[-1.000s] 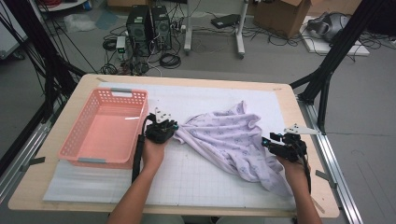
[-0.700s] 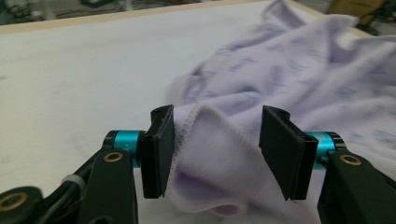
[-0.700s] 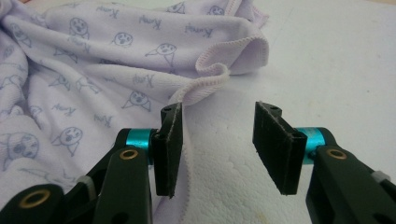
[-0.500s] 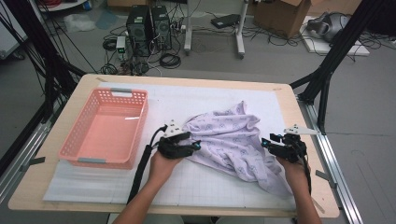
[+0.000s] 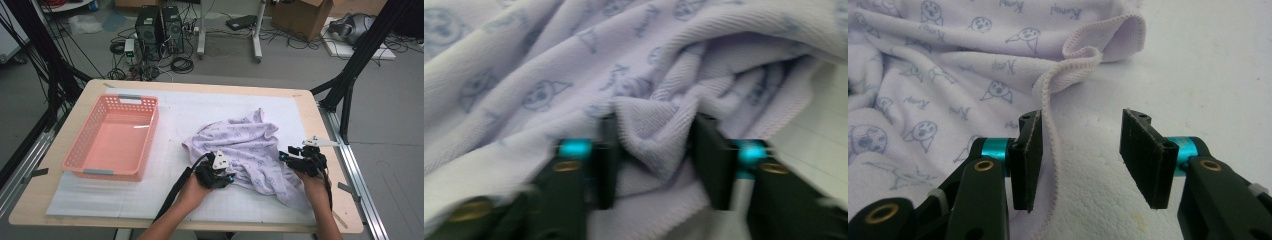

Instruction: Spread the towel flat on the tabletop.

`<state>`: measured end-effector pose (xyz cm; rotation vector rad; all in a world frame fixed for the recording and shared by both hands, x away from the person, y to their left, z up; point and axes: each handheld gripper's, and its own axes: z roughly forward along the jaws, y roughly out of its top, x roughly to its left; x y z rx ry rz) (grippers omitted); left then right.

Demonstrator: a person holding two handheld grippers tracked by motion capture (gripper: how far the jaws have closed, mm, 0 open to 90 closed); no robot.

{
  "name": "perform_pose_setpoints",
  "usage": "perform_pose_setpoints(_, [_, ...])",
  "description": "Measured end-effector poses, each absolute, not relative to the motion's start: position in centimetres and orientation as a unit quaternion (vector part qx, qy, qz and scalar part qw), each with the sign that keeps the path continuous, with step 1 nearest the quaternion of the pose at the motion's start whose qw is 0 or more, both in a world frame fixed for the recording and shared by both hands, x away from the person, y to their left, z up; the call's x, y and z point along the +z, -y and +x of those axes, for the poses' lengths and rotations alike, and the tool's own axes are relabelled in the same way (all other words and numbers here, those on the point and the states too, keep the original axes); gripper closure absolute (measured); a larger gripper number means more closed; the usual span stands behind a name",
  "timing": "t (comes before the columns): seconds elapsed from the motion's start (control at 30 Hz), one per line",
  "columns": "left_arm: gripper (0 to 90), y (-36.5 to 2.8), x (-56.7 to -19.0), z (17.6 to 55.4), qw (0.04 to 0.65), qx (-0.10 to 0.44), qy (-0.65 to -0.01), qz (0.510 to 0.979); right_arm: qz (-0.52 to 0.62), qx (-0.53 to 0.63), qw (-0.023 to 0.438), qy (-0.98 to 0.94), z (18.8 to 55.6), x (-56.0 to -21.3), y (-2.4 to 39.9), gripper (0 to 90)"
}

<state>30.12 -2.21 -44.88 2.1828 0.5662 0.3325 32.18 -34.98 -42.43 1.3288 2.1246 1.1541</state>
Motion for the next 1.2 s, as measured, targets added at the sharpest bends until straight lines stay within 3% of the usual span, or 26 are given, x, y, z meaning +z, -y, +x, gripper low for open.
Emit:
perform_pose_setpoints(0.07, [76.0,1.9,-44.8,30.1,0.418,0.135,-0.220,0.871,0.471,0.410,0.190,-0.757,32.1,-42.5,34.8,51.3])
perform_pose_setpoints(0.13, [78.2,1.0,-44.7,30.2,0.418,0.132,-0.225,0.870,0.470,0.412,0.190,-0.757,32.0,-42.4,34.8,51.3])
perform_pose_setpoints(0.47, [77.8,-7.9,-44.3,30.8,0.437,0.158,-0.318,0.827,0.445,0.423,0.153,-0.775,32.2,-42.6,33.0,49.7])
perform_pose_setpoints(0.7, [77.1,-8.7,-44.5,30.6,0.444,0.165,-0.323,0.819,0.412,0.412,0.107,-0.806,33.4,-43.9,28.1,49.1])
perform_pose_setpoints(0.77, [76.1,-8.8,-44.5,30.6,0.445,0.165,-0.325,0.818,0.403,0.392,0.103,-0.821,33.8,-44.5,26.9,56.8])
perform_pose_setpoints(0.8, [75.7,-8.8,-44.5,30.6,0.447,0.164,-0.325,0.817,0.394,0.382,0.116,-0.828,33.8,-44.6,26.4,63.2])
perform_pose_setpoints(0.83, [75.4,-8.8,-44.5,30.6,0.448,0.164,-0.327,0.816,0.382,0.380,0.128,-0.833,33.9,-44.4,26.3,77.3])
perform_pose_setpoints(0.87, [75.1,-8.8,-44.5,30.6,0.449,0.164,-0.327,0.815,0.377,0.390,0.133,-0.830,33.9,-44.2,26.3,82.3])
perform_pose_setpoints(1.03, [78.8,-8.5,-44.5,30.5,0.447,0.172,-0.316,0.819,0.403,0.384,0.208,-0.805,35.4,-42.9,27.6,85.0])
perform_pose_setpoints(1.2, [80.1,-7.6,-44.7,30.4,0.445,0.183,-0.312,0.819,0.411,0.338,0.253,-0.808,38.5,-41.8,27.8,84.8])
